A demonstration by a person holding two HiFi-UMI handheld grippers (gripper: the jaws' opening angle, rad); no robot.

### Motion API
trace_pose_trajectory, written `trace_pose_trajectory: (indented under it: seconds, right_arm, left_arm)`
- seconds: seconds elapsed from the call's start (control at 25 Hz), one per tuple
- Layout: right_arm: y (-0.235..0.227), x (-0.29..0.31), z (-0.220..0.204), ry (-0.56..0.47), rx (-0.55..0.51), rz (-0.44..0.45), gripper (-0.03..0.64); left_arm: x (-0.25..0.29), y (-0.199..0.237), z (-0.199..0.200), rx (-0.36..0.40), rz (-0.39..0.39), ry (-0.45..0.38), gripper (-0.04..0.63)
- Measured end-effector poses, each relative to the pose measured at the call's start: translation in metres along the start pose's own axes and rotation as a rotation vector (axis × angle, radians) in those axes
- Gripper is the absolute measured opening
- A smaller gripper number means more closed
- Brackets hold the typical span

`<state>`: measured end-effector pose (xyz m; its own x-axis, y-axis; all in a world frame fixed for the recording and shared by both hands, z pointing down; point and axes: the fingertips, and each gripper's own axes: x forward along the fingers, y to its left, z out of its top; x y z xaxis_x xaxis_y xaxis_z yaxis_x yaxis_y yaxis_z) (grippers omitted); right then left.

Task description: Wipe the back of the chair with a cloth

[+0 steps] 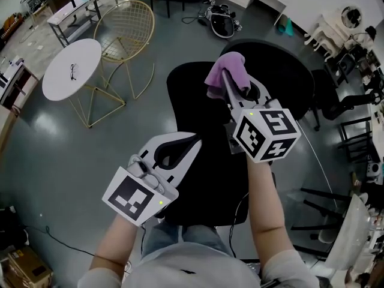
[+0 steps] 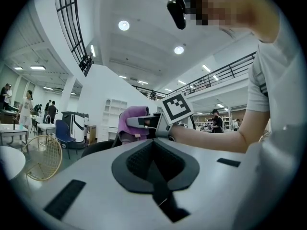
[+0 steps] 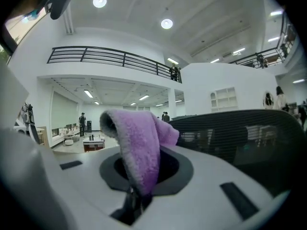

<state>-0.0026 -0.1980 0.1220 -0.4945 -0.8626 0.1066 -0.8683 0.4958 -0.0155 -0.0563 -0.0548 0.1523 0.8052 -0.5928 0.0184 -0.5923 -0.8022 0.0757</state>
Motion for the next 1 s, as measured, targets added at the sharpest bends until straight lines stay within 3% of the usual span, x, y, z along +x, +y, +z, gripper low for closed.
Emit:
trace_pose_trajectory:
  seconds: [0.28,1.0]
  right_arm:
    - [-0.042,-0.006,-0.005,0.01,0.055,-0.089,0.046]
    - [-0.135,-0.059,-0.015,0.027,0.077,-0.283,0.046]
  left_arm:
    - [0.012,0.001,-0.002,-0.008,-0.018,0.003,0.012]
    - [0.05,-0.031,-0.004,-0.001,-0.088,0.019,0.012]
